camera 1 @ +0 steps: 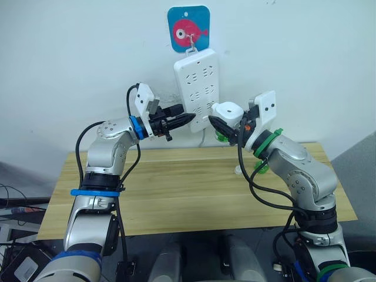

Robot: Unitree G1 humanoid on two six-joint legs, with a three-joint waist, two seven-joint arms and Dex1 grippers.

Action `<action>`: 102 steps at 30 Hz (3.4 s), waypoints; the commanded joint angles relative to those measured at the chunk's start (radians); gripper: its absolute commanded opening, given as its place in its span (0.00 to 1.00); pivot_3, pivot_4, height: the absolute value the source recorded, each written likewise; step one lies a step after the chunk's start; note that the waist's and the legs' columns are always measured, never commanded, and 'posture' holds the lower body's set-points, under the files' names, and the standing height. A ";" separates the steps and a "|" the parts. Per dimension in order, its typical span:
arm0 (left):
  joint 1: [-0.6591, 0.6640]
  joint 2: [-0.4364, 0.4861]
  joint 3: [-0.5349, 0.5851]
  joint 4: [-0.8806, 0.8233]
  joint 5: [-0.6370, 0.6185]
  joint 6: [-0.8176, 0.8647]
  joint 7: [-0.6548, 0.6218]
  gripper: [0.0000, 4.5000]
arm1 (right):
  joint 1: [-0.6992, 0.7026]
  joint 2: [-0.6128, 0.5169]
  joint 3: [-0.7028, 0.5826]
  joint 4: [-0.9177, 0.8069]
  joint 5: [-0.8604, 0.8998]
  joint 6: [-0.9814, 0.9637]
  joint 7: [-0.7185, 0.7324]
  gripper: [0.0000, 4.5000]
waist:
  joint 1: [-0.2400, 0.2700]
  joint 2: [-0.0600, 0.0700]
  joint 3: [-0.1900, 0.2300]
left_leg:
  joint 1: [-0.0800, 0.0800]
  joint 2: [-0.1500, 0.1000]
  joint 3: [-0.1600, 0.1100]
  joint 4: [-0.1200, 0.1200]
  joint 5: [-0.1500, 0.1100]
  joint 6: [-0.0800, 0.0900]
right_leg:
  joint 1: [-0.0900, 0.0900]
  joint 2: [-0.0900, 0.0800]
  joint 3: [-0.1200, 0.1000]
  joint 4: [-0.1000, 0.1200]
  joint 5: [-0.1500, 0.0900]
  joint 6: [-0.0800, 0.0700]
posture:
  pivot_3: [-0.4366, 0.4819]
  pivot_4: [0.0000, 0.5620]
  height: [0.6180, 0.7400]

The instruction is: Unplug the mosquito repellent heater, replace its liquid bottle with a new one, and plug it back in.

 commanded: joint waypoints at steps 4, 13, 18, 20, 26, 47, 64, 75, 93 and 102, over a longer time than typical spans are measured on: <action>-0.006 0.000 -0.013 -0.051 -0.007 -0.033 -0.027 0.29 | -0.032 0.005 0.012 -0.022 -0.003 -0.014 0.011 0.67 | 0.000 0.000 0.000 | 0.000 0.000 0.000 0.000 0.000 0.000 | 0.000 0.000 0.000 0.000 0.000 0.000 | 0.41 0.32 1.00; -0.005 -0.002 -0.012 -0.050 -0.007 -0.036 -0.026 0.29 | -0.046 0.033 0.000 -0.006 -0.006 -0.027 -0.012 0.67 | 0.000 0.000 0.000 | 0.000 0.000 0.000 0.000 0.000 0.000 | 0.000 0.000 0.000 0.000 0.000 0.000 | 0.41 0.32 1.00; -0.006 -0.003 -0.012 -0.048 -0.006 -0.036 -0.028 0.29 | -0.053 0.056 -0.017 -0.003 -0.003 -0.037 -0.023 0.67 | -0.001 0.000 0.000 | 0.000 0.000 0.000 0.000 0.000 0.000 | -0.001 0.000 0.000 0.000 0.000 0.000 | 0.41 0.33 1.00; -0.007 -0.002 -0.013 -0.046 -0.006 -0.038 -0.029 0.29 | -0.056 0.059 -0.015 0.001 -0.010 -0.040 -0.024 0.67 | -0.001 0.000 0.000 | 0.000 0.000 0.000 0.000 0.000 0.000 | -0.001 0.000 0.000 0.000 0.000 0.000 | 0.41 0.33 1.00; -0.009 -0.005 -0.017 -0.045 -0.006 -0.040 -0.033 0.29 | -0.085 0.060 0.042 0.056 -0.072 -0.054 -0.017 0.67 | -0.002 0.000 0.000 | 0.000 0.000 0.000 0.000 0.000 0.000 | -0.001 0.000 0.000 0.001 0.000 0.000 | 0.41 0.33 1.00; -0.012 -0.031 -0.007 -0.097 -0.055 0.051 -0.078 0.29 | -0.130 0.204 0.037 0.127 -0.092 -0.091 -0.025 0.67 | -0.017 0.000 0.000 | 0.000 0.001 0.004 0.000 0.000 0.000 | -0.007 0.000 0.003 0.010 0.000 0.000 | 0.40 0.34 1.00; -0.001 -0.037 0.002 -0.142 -0.083 0.119 -0.088 0.29 | -0.124 0.188 0.097 0.180 -0.192 -0.160 0.029 0.67 | -0.019 0.000 0.000 | 0.000 0.002 0.007 0.001 0.001 -0.002 | -0.009 0.000 0.005 0.013 0.000 0.000 | 0.41 0.33 1.00; 0.013 -0.034 -0.008 -0.154 -0.071 0.106 -0.093 0.29 | -0.123 0.201 0.109 0.171 -0.212 -0.137 0.036 0.67 | -0.019 0.000 0.000 | 0.000 0.002 0.007 0.000 0.001 -0.002 | -0.010 0.000 0.005 0.013 0.000 0.000 | 0.42 0.31 1.00; 0.029 -0.022 -0.010 -0.113 -0.026 0.028 -0.070 0.29 | 0.025 0.049 0.042 -0.092 -0.116 0.021 0.084 0.99 | -0.003 -0.002 -0.005 | -0.002 0.000 0.005 -0.002 0.001 -0.002 | -0.009 0.000 0.003 0.008 0.000 0.000 | 0.42 0.30 1.00; 0.020 0.005 0.025 -0.046 0.004 -0.019 -0.027 0.49 | 0.113 -0.073 -0.029 -0.173 -0.058 0.083 0.109 1.00 | 0.005 -0.003 -0.006 | -0.002 0.000 0.006 -0.002 0.001 -0.002 | -0.009 0.000 0.003 0.008 0.000 0.000 | 0.41 0.31 1.00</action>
